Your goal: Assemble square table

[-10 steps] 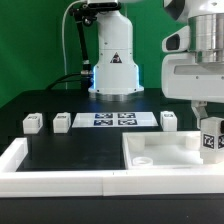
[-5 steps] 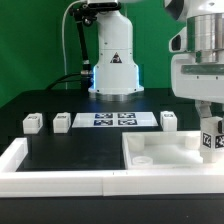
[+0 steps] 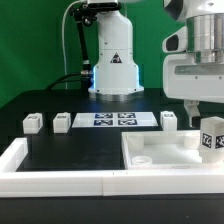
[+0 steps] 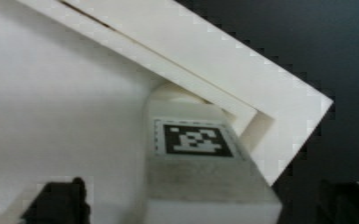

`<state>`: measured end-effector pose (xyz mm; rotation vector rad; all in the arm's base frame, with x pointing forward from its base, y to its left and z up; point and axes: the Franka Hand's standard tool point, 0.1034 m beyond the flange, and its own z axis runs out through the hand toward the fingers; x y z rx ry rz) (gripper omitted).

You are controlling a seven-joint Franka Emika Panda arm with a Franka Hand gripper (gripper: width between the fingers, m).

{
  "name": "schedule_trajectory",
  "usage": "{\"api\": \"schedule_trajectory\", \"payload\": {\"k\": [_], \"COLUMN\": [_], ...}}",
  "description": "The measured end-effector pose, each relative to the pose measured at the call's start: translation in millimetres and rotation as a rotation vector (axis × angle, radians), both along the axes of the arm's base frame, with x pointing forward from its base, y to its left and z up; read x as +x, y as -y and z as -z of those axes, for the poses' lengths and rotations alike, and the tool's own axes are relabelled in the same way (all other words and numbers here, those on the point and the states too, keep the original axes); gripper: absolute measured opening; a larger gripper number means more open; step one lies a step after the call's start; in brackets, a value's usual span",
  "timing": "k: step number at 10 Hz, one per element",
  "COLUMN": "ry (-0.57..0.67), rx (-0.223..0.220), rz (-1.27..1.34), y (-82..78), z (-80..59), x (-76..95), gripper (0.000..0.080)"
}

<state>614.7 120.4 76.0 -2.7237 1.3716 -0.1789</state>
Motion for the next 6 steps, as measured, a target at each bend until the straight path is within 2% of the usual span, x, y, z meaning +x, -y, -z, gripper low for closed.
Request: {"api": "schedule_trajectory", "payload": {"k": [6], "ry": [0.018], "rx": [-0.071], "rz": [-0.514], "y": [-7.2], "z": [-2.6], "x": [-0.3], "gripper": [0.0649]}}
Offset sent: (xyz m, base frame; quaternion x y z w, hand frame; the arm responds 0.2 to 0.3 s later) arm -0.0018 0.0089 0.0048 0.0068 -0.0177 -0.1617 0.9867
